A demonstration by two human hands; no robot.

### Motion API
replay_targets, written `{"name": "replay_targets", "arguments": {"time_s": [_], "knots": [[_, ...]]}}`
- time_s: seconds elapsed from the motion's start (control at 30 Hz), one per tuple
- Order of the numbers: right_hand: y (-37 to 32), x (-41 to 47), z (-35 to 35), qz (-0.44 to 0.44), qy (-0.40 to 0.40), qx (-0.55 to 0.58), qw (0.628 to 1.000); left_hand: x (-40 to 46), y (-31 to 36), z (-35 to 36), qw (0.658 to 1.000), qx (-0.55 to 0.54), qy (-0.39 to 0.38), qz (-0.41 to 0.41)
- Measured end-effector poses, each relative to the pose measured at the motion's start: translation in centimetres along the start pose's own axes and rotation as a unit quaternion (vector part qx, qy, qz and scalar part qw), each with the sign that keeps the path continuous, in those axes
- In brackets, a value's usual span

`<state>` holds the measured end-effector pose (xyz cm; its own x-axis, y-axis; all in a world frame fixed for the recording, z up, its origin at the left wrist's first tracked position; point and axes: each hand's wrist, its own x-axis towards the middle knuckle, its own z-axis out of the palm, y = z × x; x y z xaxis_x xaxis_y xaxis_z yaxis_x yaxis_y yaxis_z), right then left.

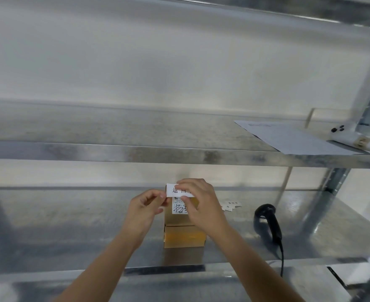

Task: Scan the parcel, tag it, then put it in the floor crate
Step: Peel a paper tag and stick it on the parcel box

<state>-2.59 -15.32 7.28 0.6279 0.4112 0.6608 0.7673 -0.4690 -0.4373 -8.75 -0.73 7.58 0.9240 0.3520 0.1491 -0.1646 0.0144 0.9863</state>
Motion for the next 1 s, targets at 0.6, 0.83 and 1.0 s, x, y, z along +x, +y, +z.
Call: {"name": "replay_targets", "arguments": {"time_s": [0.6, 0.83, 1.0], "knots": [[-1.6, -0.5, 0.3, 0.067, -0.019, 0.026, 0.997, -0.3, 0.3, 0.5, 0.998, 0.021, -0.052, 0.003], [-3.1, 0.0, -0.2, 0.14, -0.041, 0.076, 0.986, -0.1, 0.0, 0.8, 0.999, 0.04, -0.002, 0.005], [-3.4, 0.1, -0.1, 0.162, -0.044, 0.071, 0.983, -0.2, 0.0, 0.9, 0.996, 0.074, 0.02, 0.035]]}}
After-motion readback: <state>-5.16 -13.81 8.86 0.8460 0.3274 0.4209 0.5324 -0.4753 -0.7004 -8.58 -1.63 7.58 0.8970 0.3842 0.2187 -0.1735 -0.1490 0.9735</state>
